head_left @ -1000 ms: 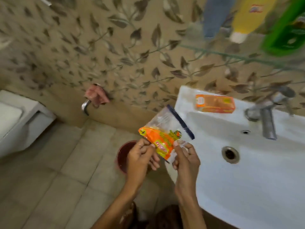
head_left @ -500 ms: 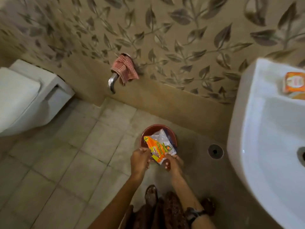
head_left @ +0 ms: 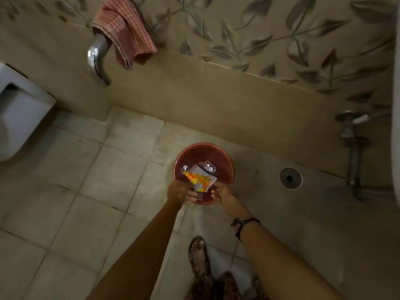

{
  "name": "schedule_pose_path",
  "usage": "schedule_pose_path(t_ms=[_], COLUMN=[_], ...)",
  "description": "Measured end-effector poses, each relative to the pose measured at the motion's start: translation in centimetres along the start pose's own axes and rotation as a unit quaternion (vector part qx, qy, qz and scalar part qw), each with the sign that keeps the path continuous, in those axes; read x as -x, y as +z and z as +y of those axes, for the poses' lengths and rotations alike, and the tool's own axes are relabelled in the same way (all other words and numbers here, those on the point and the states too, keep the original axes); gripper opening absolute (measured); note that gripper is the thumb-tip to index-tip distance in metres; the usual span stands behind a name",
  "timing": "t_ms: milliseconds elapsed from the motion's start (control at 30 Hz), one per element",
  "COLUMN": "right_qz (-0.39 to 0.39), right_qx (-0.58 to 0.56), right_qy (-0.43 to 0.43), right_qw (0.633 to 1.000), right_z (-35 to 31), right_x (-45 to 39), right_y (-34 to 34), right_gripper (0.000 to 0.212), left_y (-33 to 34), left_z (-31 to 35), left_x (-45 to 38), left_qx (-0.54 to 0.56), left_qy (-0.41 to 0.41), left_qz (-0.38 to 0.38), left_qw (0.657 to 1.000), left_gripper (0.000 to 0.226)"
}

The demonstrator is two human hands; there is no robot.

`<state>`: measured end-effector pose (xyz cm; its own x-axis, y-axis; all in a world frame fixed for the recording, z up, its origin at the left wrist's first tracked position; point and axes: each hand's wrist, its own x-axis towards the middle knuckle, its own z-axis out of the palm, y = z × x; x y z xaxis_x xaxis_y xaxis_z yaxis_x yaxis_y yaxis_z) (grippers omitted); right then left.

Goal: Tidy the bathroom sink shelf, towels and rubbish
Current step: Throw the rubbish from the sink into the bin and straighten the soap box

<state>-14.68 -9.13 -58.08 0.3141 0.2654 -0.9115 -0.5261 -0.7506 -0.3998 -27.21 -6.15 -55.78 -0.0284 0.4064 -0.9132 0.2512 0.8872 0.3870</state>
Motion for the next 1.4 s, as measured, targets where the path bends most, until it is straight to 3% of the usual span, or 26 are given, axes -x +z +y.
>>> schedule_pose_path(t_ms=[67, 167, 233, 333, 433, 533, 667, 800, 900, 967, 1067, 1167, 1233, 1300, 1400], right_qz=[-0.002, -0.027, -0.05, -0.094, -0.176, -0.26, -0.303, -0.249, -0.143, -0.049, 0.05, 0.081, 0.099, 0.117, 0.113], right_qx=[-0.025, -0.032, -0.076, -0.129, -0.192, -0.226, -0.251, -0.259, -0.246, -0.223, -0.225, -0.192, -0.158, -0.132, -0.103], right_qy=[-0.002, -0.018, -0.036, -0.078, -0.128, -0.184, -0.264, -0.339, -0.391, -0.418, -0.417, -0.411, -0.427, -0.45, -0.461], right_qw=[1.0, 0.999, 0.995, 0.984, 0.957, 0.921, 0.881, 0.87, 0.875, 0.879, 0.879, 0.888, 0.885, 0.875, 0.874], right_z=[-0.4, -1.3, -2.7, -5.7, -9.5, -13.6, -18.7, -22.5, -24.4, -25.5, -27.2, -28.7, -29.5, -30.2, -31.1], right_x=[0.6, 3.0, 5.5, 10.5, 16.7, 23.2, 30.4, 33.8, 33.3, 31.9, 28.7, 25.6, 24.1, 23.2, 22.7], right_y=[0.1, 0.2, 0.1, -0.2, -0.9, -2.8, -7.5, -13.9, -19.5, -23.2, -28.0, -30.8, -31.5, -32.0, -32.6], right_gripper=[0.029, 0.029, 0.029, 0.027, 0.028, 0.018, 0.016, 0.01, 0.012, 0.014, 0.011, 0.025, 0.039, 0.044, 0.035], left_y=[0.4, 1.7, 2.6, 3.1, 3.1, 4.0, 7.3, 13.3, 18.4, 21.4, 24.3, 25.8, 26.5, 27.1, 27.6], left_z=[0.4, 0.9, 1.4, 3.7, 7.5, 11.5, 15.4, 17.3, 18.4, 19.2, 21.1, 24.1, 25.7, 26.7, 26.8], left_x=[0.0, 2.1, 4.5, 9.2, 15.5, 22.6, 31.3, 36.0, 36.8, 36.0, 33.9, 31.7, 30.8, 30.2, 29.8], left_qx=[-0.014, 0.009, 0.014, 0.016, 0.064, 0.124, 0.162, 0.166, 0.109, 0.029, -0.138, -0.272, -0.323, -0.356, -0.351], left_qy=[0.01, 0.04, 0.101, 0.207, 0.304, 0.407, 0.479, 0.499, 0.495, 0.519, 0.572, 0.606, 0.607, 0.584, 0.601], left_qz=[-0.002, -0.021, -0.021, 0.01, 0.026, -0.016, -0.059, -0.095, -0.105, -0.049, 0.054, 0.089, 0.093, 0.085, 0.096], left_qw=[1.0, 0.999, 0.995, 0.978, 0.95, 0.905, 0.861, 0.845, 0.856, 0.853, 0.807, 0.742, 0.72, 0.725, 0.712], left_gripper=[0.039, 0.022, 0.014, 0.02, 0.023, 0.025, 0.022, 0.017, 0.015, 0.017, 0.029, 0.078, 0.095, 0.099, 0.079])
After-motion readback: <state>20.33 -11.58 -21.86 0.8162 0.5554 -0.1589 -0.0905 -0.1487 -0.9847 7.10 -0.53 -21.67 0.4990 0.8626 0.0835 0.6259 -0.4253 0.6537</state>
